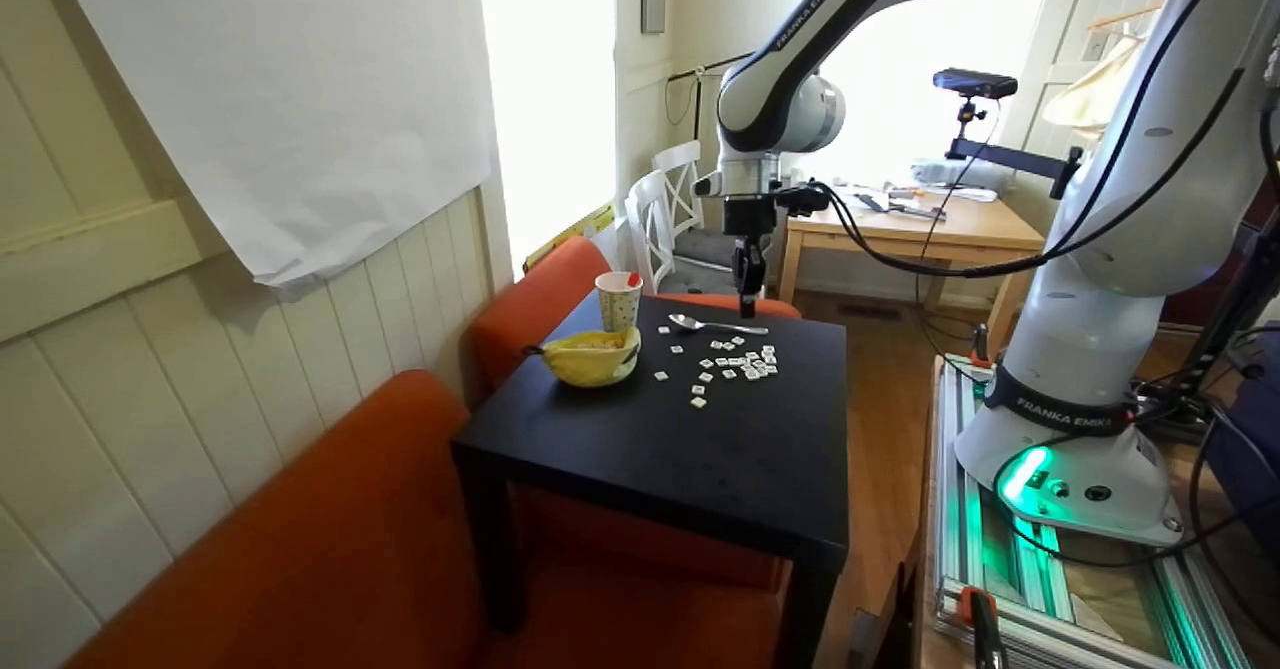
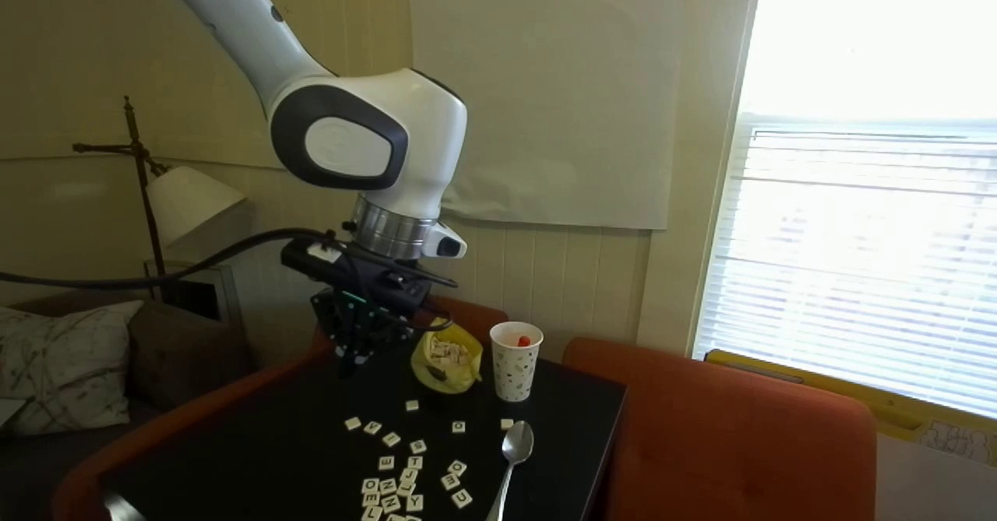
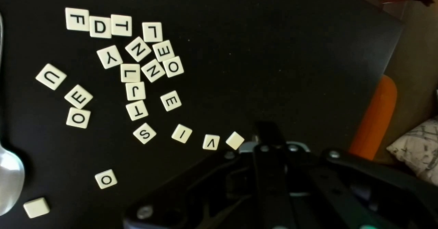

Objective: Shift a letter tile to the left

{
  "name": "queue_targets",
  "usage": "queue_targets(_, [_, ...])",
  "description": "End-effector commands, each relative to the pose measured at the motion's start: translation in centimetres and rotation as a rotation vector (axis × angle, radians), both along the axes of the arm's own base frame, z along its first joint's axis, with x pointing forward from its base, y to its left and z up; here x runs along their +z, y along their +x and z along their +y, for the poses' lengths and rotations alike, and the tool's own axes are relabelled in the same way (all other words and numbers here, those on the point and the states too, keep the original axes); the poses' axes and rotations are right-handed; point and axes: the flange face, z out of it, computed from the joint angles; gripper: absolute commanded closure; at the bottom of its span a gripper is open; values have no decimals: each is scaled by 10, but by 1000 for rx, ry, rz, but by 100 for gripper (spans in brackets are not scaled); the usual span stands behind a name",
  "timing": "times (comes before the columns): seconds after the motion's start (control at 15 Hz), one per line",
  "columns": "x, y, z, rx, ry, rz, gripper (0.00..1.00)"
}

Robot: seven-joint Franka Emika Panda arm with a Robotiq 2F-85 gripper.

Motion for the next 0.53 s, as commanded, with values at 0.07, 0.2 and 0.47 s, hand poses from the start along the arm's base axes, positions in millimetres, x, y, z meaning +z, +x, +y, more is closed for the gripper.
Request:
queue_targets(0.07, [-45,27,12,-8,-64,6,100])
queue_targets(0.2, [-65,35,10,-38,-108,-18,100])
queue_targets(0.47, [-74,34,6,-58,-130,-61,100])
